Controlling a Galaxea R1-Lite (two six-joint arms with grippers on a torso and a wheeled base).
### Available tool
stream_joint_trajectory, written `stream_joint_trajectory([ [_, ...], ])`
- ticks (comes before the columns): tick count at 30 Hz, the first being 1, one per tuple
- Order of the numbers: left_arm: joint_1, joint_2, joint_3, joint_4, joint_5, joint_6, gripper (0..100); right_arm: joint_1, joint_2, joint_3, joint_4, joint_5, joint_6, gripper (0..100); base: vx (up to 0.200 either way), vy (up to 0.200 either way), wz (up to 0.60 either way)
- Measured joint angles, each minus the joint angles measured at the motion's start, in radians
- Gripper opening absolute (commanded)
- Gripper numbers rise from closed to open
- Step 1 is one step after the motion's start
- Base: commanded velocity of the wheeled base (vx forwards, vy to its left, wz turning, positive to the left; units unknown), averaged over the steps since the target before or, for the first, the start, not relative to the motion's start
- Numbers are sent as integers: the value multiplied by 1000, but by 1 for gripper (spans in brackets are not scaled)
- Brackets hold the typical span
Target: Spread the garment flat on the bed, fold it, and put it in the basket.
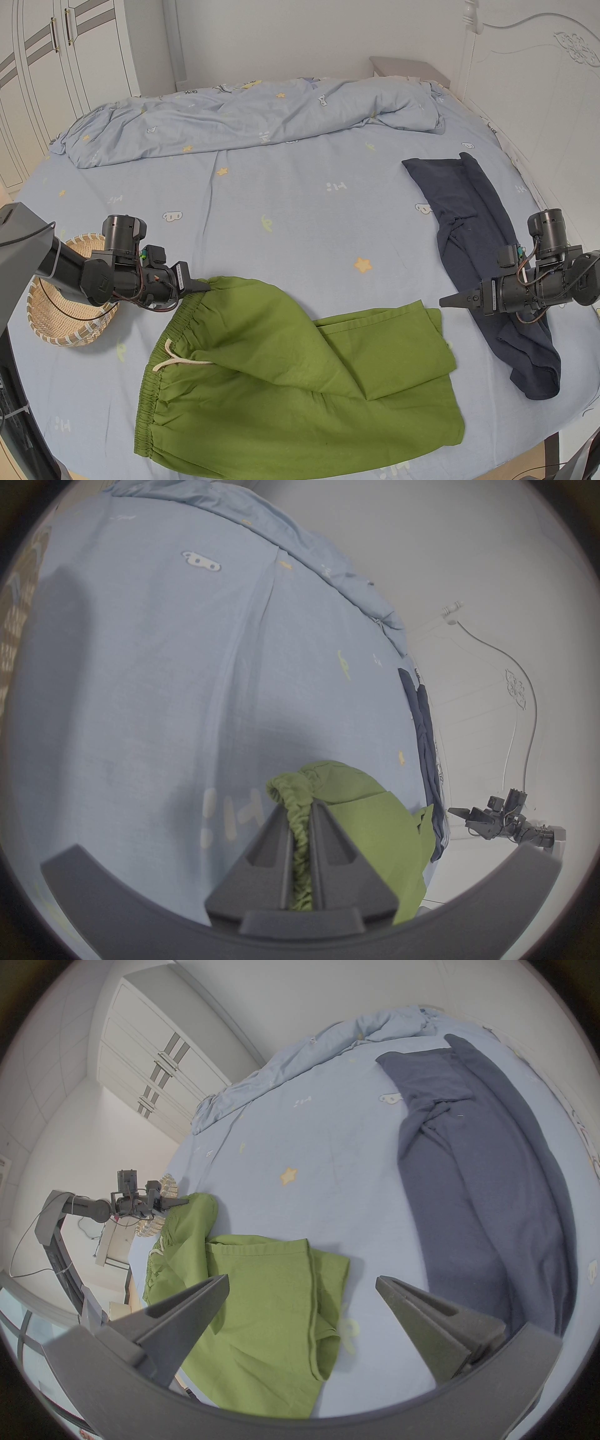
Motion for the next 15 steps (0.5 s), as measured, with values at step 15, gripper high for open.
stream_joint_trajectory([
  [15,12,-64,30,0,1,2,0,112,97,45,-159,-1,-5,100,0,0,0],
])
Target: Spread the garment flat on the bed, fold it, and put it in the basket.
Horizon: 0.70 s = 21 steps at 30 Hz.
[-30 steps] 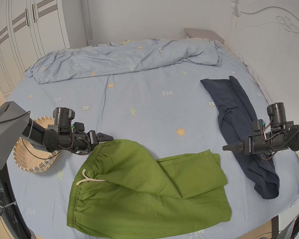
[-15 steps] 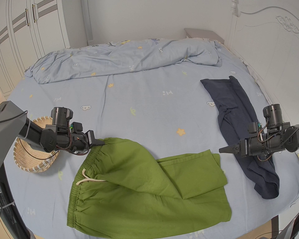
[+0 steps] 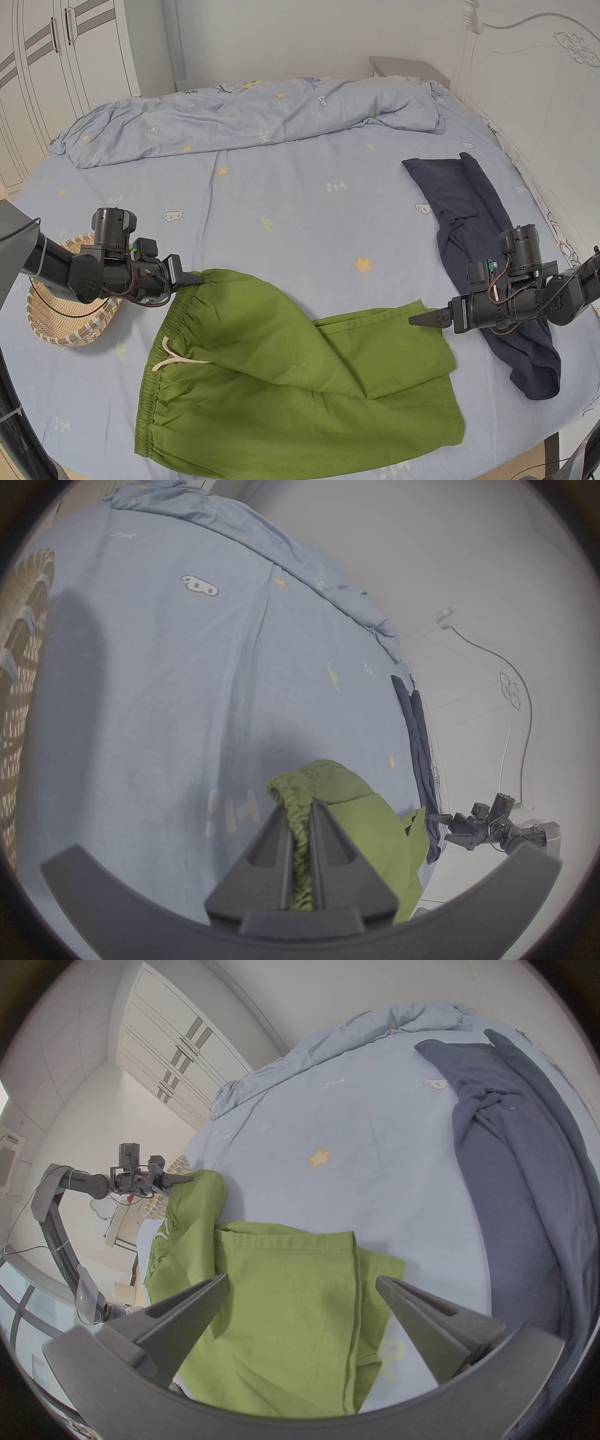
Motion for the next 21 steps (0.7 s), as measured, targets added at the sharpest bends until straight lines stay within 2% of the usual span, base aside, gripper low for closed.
stream_joint_trajectory([
  [21,0,0,0,-2,0,9,0,26,93,29,-150,8,13,100,0,0,0],
])
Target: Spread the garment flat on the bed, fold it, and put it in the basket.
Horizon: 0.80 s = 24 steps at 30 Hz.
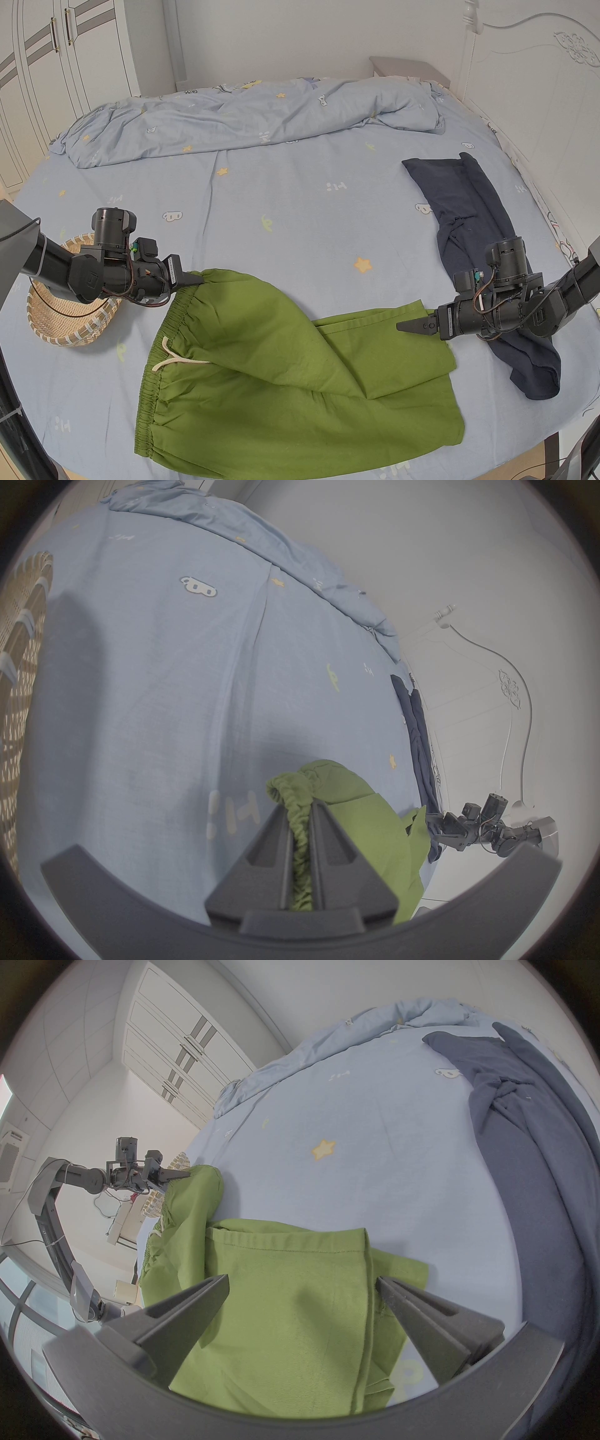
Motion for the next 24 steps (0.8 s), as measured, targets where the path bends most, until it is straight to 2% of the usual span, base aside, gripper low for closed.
stream_joint_trajectory([
  [6,0,1,0,0,0,0,0,0,12,-1,-4,1,0,100,0,0,0],
  [7,0,1,0,0,0,0,0,0,14,-1,-10,0,0,0,0,0,0],
  [24,10,0,2,0,0,0,0,-19,22,2,-62,-7,43,0,0,0,0],
])
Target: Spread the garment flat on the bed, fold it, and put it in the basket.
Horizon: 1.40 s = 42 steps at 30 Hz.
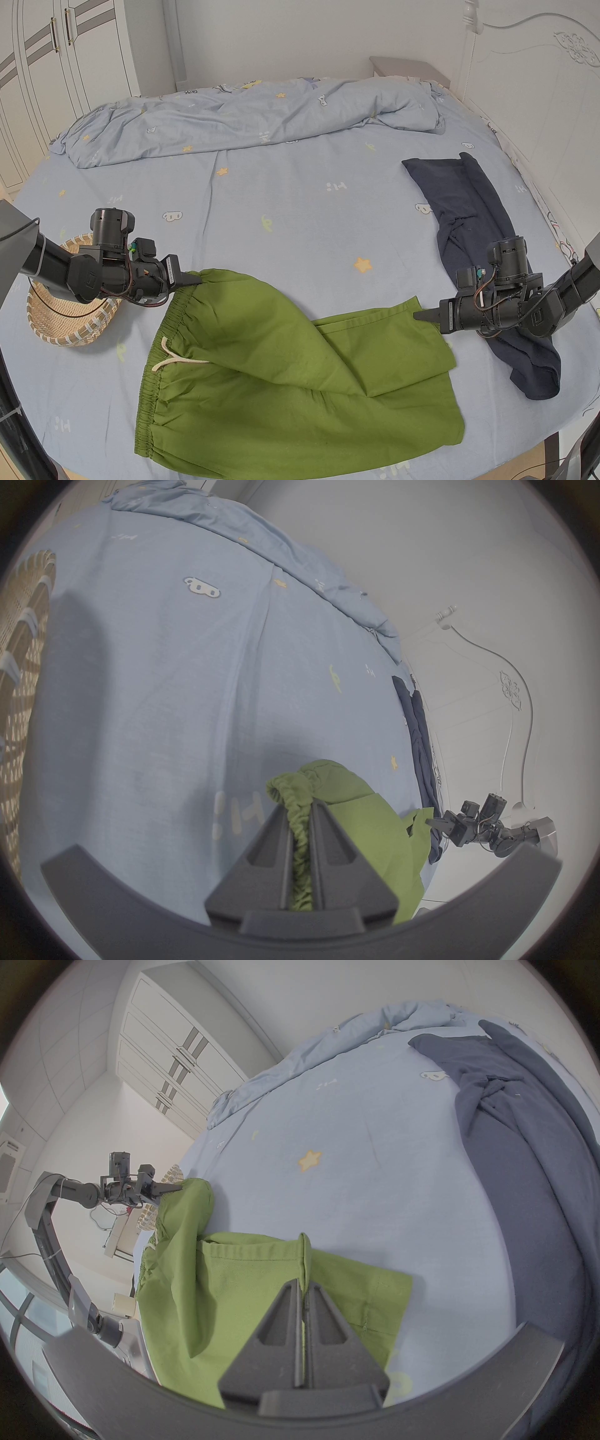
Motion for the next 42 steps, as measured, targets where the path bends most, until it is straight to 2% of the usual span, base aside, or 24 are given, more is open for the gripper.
stream_joint_trajectory([
  [7,34,-23,30,-1,1,29,0,-10,-46,-4,-6,-19,49,0,0,0,0],
  [17,95,-103,88,-5,0,63,0,-79,-173,-29,-8,-32,93,0,0,0,0],
  [21,112,-127,91,-15,-1,63,0,-84,-192,-92,7,-38,95,0,0,0,0],
  [24,125,-141,93,-30,-1,62,0,-79,-202,-171,73,-42,91,0,0,0,0],
  [33,145,-159,95,-45,-3,62,0,-15,-313,-274,203,-63,84,0,0,0,0],
  [42,144,-163,100,-47,-6,64,0,125,-477,-277,312,-68,84,0,0,0,0],
])
